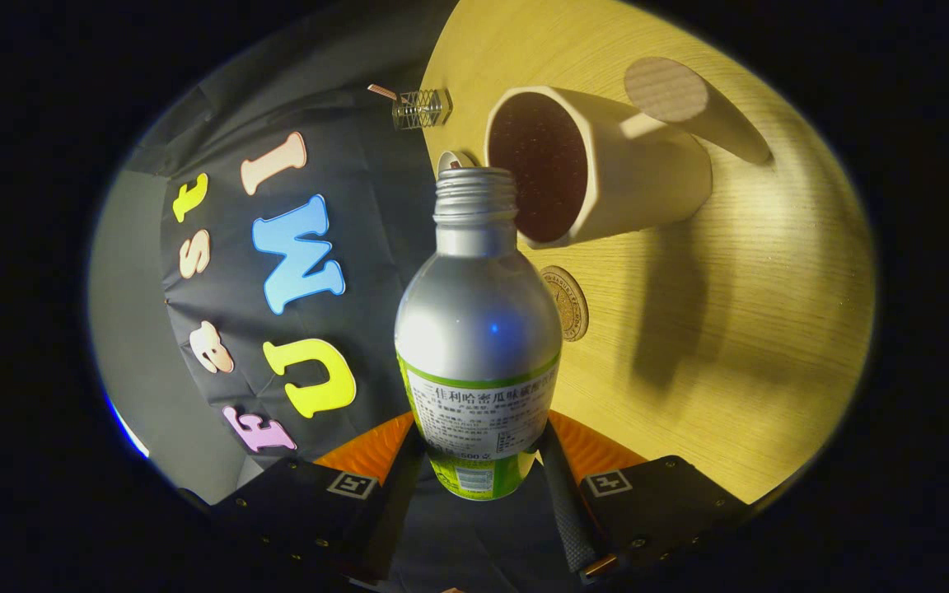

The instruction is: Take the bottle from table, then pour the juice into the cup, finally place the bottle on the coaster

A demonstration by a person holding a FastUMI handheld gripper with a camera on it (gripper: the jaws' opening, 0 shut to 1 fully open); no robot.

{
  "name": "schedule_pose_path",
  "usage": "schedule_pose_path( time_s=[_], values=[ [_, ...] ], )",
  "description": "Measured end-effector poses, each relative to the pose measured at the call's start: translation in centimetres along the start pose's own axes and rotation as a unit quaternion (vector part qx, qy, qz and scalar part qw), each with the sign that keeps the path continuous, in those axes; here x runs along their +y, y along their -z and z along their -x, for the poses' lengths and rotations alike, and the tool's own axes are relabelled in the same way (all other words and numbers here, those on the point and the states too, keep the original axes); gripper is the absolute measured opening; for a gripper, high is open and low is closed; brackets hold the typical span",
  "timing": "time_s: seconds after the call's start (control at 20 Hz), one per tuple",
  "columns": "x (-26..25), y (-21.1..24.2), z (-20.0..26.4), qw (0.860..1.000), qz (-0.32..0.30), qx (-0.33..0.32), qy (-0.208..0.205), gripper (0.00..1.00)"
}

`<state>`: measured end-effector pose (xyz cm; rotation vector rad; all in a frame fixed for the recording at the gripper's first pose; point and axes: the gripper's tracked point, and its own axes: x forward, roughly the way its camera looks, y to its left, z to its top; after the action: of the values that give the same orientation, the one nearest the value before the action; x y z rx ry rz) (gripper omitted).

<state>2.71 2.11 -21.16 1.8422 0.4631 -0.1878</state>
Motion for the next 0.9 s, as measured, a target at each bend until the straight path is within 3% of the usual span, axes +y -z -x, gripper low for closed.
schedule_pose_path(
  time_s=[0.9],
  values=[
    [1.0,1.7,0.3,0.997,-0.061,0.04,0.006,0.77]
  ],
)
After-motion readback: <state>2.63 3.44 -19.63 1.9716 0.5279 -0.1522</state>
